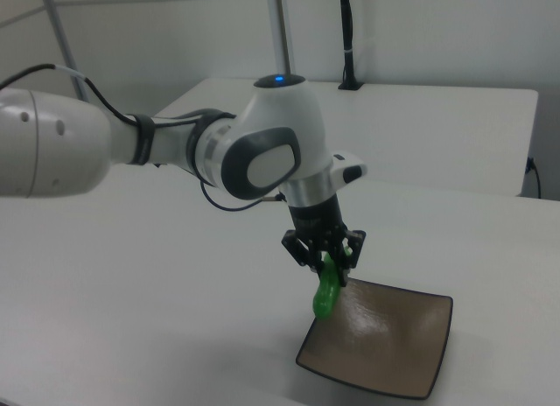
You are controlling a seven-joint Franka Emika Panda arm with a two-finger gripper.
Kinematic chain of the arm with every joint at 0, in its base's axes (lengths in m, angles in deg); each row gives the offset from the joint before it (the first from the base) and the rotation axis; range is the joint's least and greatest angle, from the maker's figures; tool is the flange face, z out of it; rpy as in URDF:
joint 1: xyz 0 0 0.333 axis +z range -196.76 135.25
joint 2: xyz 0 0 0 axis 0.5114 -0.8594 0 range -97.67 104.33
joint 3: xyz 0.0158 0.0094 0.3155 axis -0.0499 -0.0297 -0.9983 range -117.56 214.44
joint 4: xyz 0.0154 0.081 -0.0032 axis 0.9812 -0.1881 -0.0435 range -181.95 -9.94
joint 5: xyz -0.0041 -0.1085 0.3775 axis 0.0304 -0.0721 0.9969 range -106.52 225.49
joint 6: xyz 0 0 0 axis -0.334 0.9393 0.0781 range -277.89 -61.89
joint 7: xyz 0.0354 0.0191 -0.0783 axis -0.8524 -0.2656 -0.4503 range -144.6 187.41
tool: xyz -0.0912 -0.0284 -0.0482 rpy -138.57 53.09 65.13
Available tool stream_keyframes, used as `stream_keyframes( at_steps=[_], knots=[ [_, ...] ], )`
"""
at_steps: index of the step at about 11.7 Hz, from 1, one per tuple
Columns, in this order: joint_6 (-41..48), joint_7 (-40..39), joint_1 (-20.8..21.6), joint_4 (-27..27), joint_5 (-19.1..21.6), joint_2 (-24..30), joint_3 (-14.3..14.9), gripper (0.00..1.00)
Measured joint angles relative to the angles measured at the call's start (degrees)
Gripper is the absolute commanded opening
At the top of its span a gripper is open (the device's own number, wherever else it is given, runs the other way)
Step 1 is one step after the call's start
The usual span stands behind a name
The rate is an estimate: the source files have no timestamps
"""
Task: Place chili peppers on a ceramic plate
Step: 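Lower the chili pepper onto the plate and open the gripper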
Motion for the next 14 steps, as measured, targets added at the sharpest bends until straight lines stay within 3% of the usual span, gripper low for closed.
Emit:
stream_keyframes(
  at_steps=[2,3,4,11,14],
  knots=[
    [-2.25,0.00,-0.21,-0.12,0.01,-1.82,0.21,0.21],
    [-2.72,0.00,-0.41,-0.12,0.01,-2.30,0.24,0.67],
    [-2.88,0.00,-0.62,-0.13,0.01,-2.44,0.33,1.00],
    [-2.89,0.80,-0.77,0.23,0.55,-1.94,0.40,1.00],
    [-1.16,8.06,-0.32,0.46,0.71,0.27,-0.27,1.00]
  ],
)
